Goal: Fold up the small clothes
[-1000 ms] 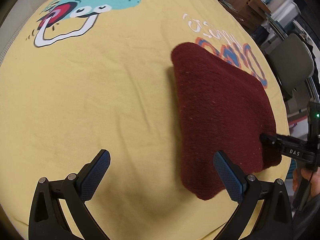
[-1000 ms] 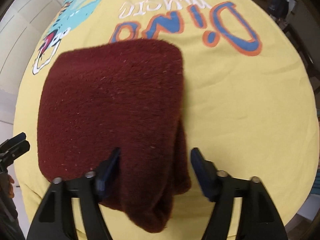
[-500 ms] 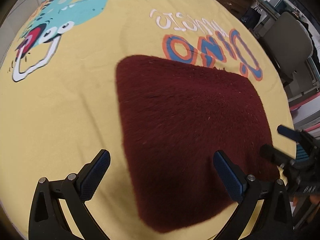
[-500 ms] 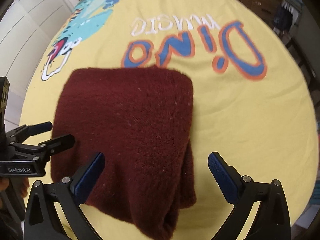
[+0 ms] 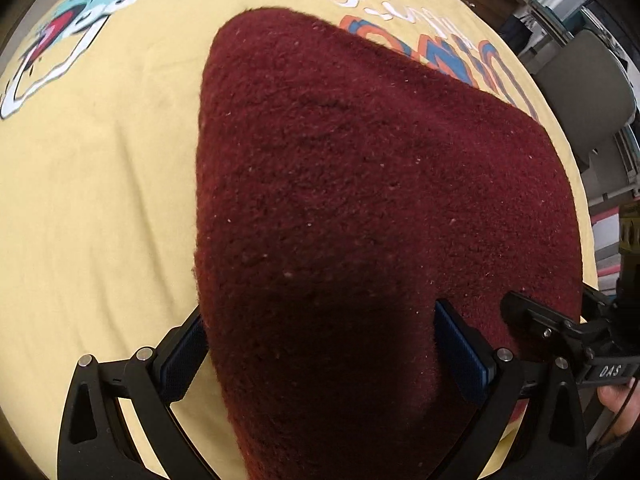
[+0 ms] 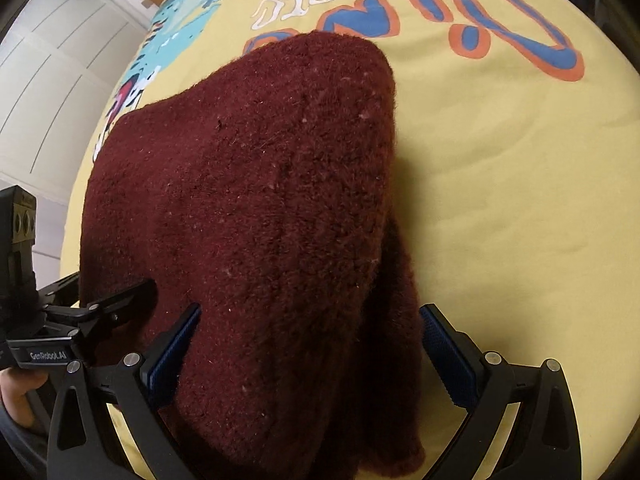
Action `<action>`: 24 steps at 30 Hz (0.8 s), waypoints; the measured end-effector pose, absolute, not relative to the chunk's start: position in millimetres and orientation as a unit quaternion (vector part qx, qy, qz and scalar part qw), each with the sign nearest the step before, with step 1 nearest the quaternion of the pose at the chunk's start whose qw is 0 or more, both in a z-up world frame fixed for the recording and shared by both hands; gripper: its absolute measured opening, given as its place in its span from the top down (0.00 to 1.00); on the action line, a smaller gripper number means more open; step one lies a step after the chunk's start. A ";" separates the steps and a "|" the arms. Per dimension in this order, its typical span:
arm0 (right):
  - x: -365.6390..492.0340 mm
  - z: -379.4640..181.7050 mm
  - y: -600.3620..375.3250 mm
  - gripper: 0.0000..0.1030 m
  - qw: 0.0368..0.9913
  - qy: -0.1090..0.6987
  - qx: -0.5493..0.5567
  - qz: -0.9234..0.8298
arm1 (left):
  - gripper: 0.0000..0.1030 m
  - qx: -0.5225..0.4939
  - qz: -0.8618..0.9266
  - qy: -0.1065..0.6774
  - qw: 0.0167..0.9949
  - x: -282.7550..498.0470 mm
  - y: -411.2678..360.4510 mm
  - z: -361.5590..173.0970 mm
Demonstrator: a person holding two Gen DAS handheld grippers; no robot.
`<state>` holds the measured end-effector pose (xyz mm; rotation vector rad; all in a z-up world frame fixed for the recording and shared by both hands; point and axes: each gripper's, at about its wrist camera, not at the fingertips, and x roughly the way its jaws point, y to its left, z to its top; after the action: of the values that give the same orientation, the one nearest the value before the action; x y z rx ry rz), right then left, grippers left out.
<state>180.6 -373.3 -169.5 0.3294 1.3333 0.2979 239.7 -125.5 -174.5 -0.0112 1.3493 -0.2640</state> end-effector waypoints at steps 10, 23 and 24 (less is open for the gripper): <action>180.0 -154.8 -361.3 0.49 0.751 0.618 0.170 0.157 | 0.34 -0.009 -0.151 0.613 0.775 238.7 -131.5 -170.8; 175.7 -62.5 -302.0 0.58 0.788 0.571 0.142 0.183 | 0.56 -0.009 -0.208 0.570 0.795 237.6 -96.0 -92.5; 175.4 -60.6 -296.0 0.58 0.788 0.569 0.141 0.185 | 0.56 -0.009 -0.207 0.567 0.797 235.4 -88.2 -88.1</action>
<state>175.4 -296.0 -60.6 0.3034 1.2268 0.3990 235.4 -88.2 -88.1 -0.0188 1.2181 -0.4449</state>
